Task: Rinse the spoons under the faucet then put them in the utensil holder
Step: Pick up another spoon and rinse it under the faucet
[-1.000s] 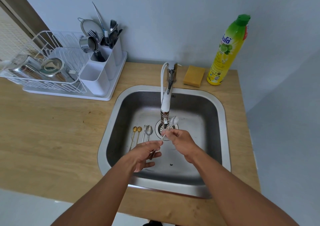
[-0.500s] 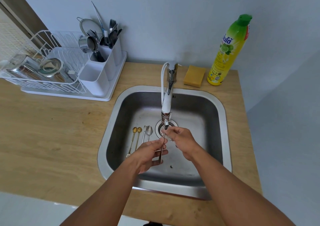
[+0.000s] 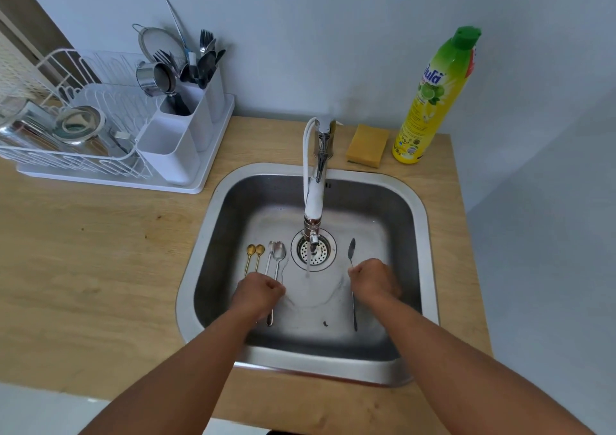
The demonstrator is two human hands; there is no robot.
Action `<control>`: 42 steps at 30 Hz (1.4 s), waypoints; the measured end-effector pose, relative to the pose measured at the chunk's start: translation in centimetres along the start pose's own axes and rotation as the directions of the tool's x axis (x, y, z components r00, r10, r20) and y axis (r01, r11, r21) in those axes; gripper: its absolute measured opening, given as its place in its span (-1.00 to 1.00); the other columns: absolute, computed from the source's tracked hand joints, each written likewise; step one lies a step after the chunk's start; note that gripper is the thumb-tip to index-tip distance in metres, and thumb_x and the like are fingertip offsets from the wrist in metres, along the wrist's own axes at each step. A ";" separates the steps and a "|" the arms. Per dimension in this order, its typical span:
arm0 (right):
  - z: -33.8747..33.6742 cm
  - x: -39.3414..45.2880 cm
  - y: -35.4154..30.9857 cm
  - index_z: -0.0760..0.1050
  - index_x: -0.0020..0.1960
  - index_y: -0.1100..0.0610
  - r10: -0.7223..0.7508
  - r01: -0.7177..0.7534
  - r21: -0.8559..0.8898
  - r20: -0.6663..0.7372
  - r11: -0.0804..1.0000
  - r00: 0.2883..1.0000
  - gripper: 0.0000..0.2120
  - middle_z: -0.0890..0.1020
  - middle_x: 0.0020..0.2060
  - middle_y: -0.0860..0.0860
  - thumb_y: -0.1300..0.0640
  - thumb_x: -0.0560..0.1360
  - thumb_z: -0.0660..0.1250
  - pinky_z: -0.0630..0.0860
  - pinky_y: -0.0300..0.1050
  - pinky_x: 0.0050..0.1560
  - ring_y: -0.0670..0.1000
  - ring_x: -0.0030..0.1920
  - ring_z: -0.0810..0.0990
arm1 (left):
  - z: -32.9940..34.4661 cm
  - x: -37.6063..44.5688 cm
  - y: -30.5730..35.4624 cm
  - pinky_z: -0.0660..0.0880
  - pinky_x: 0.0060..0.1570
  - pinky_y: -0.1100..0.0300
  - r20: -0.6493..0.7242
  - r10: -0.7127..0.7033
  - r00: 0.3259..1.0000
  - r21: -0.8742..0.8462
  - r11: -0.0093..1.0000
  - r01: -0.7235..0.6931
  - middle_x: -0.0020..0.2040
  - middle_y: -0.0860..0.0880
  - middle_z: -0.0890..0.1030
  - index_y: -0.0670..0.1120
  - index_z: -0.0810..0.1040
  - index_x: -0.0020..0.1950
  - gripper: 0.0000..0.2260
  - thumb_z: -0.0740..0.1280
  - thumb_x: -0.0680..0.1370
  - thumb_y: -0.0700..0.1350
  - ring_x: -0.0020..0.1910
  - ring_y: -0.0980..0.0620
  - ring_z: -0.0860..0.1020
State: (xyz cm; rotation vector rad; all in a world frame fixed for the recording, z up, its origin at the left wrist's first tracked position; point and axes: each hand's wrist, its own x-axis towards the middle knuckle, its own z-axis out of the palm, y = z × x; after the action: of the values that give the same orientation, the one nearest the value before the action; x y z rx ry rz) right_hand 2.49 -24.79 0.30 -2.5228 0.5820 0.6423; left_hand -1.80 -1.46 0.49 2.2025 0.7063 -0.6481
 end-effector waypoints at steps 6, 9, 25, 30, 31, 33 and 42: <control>1.7 -0.3 -0.4 0.64 0.01 0.07 -0.004 -0.009 -0.166 -0.079 0.986 0.997 -0.81 0.69 0.02 0.05 -0.01 0.60 0.30 0.41 -0.13 -0.22 0.14 -0.01 0.69 | -0.1 0.8 0.7 0.56 -0.17 0.17 -0.146 0.065 0.987 0.333 0.943 -0.013 -0.13 0.04 0.70 0.04 0.76 -0.02 -0.84 0.41 0.59 0.07 -0.17 0.02 0.63; 2.3 -0.1 -0.6 0.63 0.00 0.08 -0.026 0.010 -0.174 -0.090 0.985 0.996 -0.80 0.68 0.00 0.06 0.04 0.59 0.26 0.40 -0.13 -0.23 0.15 -0.04 0.68 | 0.3 0.9 1.1 0.59 -0.09 0.14 -0.168 0.096 0.981 0.401 0.916 -0.021 -0.05 -0.02 0.72 0.04 0.76 0.01 -0.82 0.38 0.59 0.07 -0.08 -0.07 0.67; 3.4 0.9 0.2 0.62 -0.04 0.07 -0.096 0.067 -0.251 -0.103 0.966 0.990 -0.75 0.67 -0.01 0.05 -0.09 0.58 0.29 0.49 -0.11 -0.18 0.14 -0.03 0.68 | 1.1 1.5 0.8 0.60 -0.04 0.03 -0.180 -0.002 0.984 0.264 0.963 0.050 -0.02 -0.17 0.69 -0.12 0.72 0.00 -0.83 0.40 0.60 -0.05 -0.03 -0.19 0.66; 3.5 0.9 0.5 0.62 -0.03 0.08 -0.125 0.094 -0.267 -0.101 0.959 0.987 -0.74 0.65 0.00 0.05 -0.10 0.58 0.29 0.45 -0.11 -0.20 0.14 -0.03 0.67 | 1.6 2.4 0.5 0.51 -0.13 0.07 -0.167 -0.081 0.983 0.162 0.981 0.108 -0.14 -0.11 0.62 -0.15 0.66 -0.08 -0.85 0.42 0.57 -0.07 -0.15 -0.13 0.58; 3.4 0.9 0.6 0.62 -0.01 0.08 -0.136 0.103 -0.275 -0.102 0.956 0.986 -0.74 0.64 0.01 0.05 -0.10 0.58 0.29 0.42 -0.11 -0.20 0.14 -0.02 0.67 | 1.7 2.6 0.6 0.50 -0.12 0.07 -0.156 -0.095 0.983 0.153 0.981 0.119 -0.15 -0.10 0.60 -0.14 0.63 -0.09 -0.86 0.43 0.57 -0.06 -0.15 -0.13 0.57; 3.3 0.8 0.7 0.62 0.04 0.08 -0.158 0.122 -0.294 -0.102 0.948 0.982 -0.74 0.62 0.04 0.05 -0.09 0.59 0.29 0.41 -0.11 -0.19 0.15 0.01 0.66 | 1.9 2.7 0.6 0.55 -0.09 0.06 -0.121 -0.110 0.986 0.165 0.978 0.130 -0.10 -0.11 0.62 -0.11 0.60 -0.09 -0.85 0.43 0.56 -0.04 -0.09 -0.16 0.61; 3.1 0.0 0.9 0.66 0.00 0.06 -0.172 0.142 -0.258 -0.097 0.956 0.980 -0.61 0.58 0.04 0.04 -0.22 0.59 0.24 0.56 -0.07 -0.13 0.15 -0.05 0.66 | 2.1 2.6 0.4 0.48 -0.27 0.15 0.036 -0.178 0.983 0.064 0.982 0.176 -0.15 -0.10 0.60 -0.12 0.53 -0.08 -0.79 0.37 0.61 0.01 -0.23 -0.05 0.58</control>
State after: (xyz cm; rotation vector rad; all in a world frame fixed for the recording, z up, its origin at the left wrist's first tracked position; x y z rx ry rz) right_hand 0.99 -23.86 -2.41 -2.8251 0.3528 0.5384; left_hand -0.10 -2.50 -2.22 2.1906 0.8789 -0.8118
